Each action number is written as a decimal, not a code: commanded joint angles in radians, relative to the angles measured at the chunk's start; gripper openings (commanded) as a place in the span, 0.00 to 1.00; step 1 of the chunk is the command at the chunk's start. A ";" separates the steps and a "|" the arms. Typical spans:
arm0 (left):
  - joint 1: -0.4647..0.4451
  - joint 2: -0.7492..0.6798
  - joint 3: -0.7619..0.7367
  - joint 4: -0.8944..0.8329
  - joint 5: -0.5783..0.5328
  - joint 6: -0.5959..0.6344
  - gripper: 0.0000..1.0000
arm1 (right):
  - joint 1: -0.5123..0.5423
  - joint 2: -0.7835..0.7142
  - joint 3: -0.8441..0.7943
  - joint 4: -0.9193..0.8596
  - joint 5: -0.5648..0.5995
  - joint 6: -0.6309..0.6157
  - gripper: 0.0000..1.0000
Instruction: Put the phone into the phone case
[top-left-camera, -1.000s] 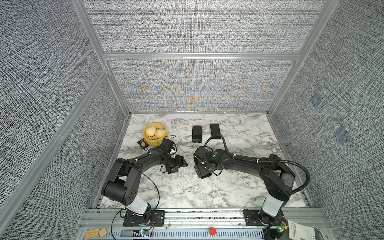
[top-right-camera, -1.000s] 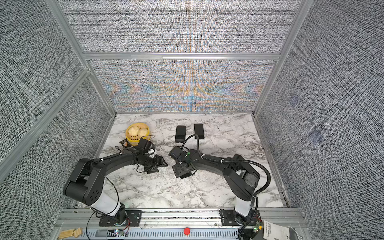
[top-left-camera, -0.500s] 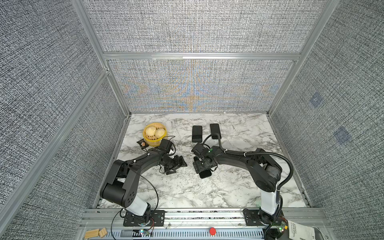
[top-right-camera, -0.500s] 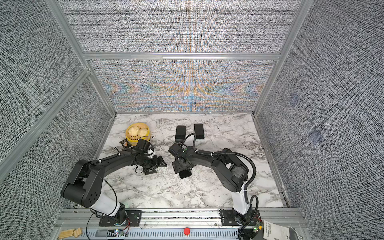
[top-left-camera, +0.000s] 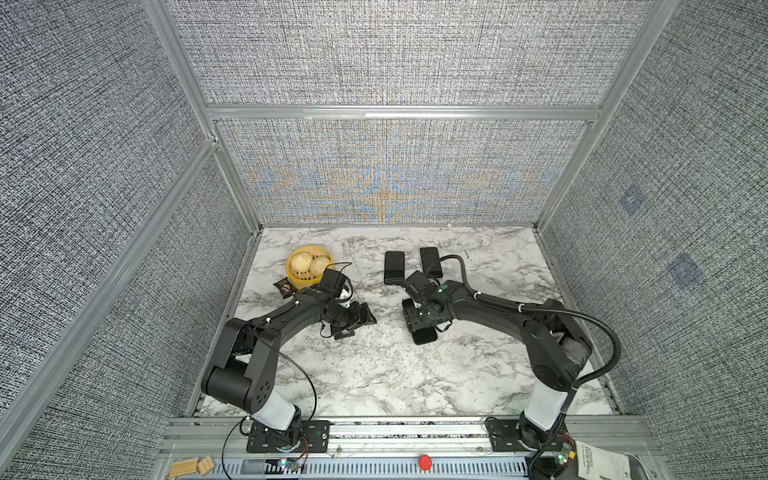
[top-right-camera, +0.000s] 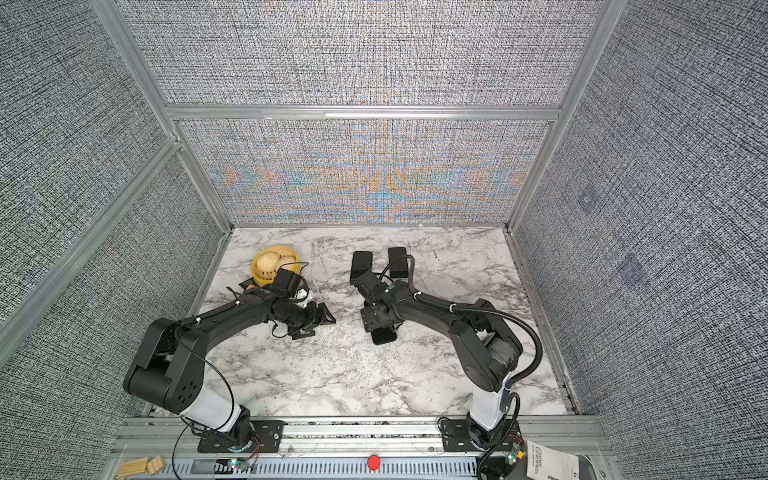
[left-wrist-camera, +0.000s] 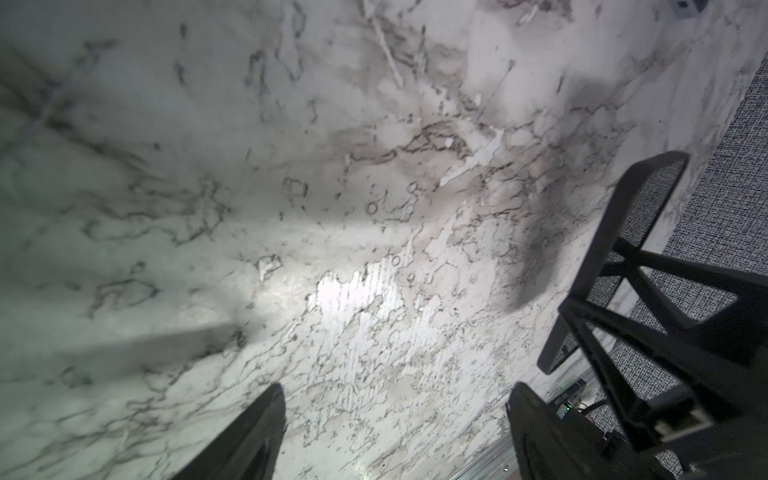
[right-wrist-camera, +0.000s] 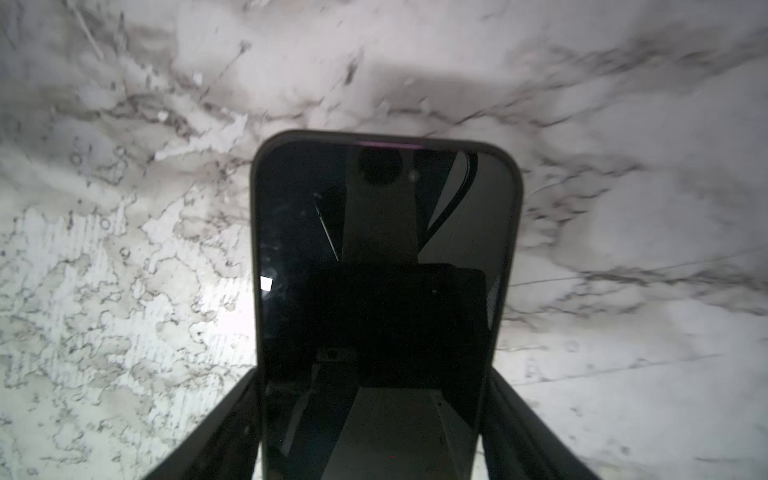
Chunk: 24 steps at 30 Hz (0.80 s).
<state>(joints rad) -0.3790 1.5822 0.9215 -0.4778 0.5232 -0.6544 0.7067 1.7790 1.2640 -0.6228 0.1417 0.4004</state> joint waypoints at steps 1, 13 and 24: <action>0.000 0.018 0.049 0.004 0.006 0.016 0.85 | -0.096 -0.018 0.038 -0.035 0.020 -0.096 0.67; -0.031 0.213 0.334 0.037 0.071 -0.016 0.83 | -0.427 0.295 0.516 -0.097 -0.120 -0.364 0.63; -0.035 0.398 0.565 -0.066 0.065 -0.011 0.83 | -0.521 0.613 0.923 -0.247 -0.146 -0.376 0.63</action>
<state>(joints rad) -0.4145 1.9659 1.4601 -0.5064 0.5793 -0.6655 0.1940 2.3653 2.1403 -0.8158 0.0128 0.0315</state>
